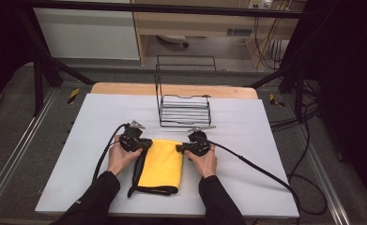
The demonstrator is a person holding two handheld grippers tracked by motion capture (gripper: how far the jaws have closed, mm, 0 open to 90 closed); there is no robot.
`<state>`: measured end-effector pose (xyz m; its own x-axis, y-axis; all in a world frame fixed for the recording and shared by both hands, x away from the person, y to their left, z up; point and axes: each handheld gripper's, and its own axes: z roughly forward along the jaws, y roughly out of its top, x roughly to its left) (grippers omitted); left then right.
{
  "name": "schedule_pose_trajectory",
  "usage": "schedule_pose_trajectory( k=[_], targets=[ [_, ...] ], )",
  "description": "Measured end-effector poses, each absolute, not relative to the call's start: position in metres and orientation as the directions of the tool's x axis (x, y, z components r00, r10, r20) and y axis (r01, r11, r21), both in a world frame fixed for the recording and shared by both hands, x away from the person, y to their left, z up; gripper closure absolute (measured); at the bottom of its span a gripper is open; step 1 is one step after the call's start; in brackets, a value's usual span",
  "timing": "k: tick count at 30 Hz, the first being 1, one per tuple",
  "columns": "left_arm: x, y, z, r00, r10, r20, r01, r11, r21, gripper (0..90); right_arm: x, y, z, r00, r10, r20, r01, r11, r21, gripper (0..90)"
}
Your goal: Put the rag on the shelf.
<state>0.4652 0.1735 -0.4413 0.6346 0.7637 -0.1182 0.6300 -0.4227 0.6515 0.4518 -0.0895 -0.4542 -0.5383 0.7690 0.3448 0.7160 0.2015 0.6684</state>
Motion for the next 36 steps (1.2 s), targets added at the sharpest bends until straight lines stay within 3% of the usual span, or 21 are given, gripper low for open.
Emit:
schedule_pose_trajectory(
  k=[7,14,36],
  targets=[
    [0.465,0.174,-0.44,0.631,0.766,-0.125,0.633,-0.414,0.654,77.6,0.454,-0.091,-0.451,-0.513,0.764,0.392,0.752,0.179,0.635,83.3],
    [0.463,0.179,-0.435,0.624,0.768,-0.143,0.626,-0.383,0.679,79.5,0.448,-0.093,-0.442,-0.552,0.752,0.36,0.702,0.185,0.688,84.0],
    [0.417,0.205,-0.382,0.649,0.75,-0.125,0.483,-0.28,0.83,79.9,0.412,-0.095,-0.393,-0.679,0.68,0.277,0.502,0.156,0.851,84.0]
  ],
)
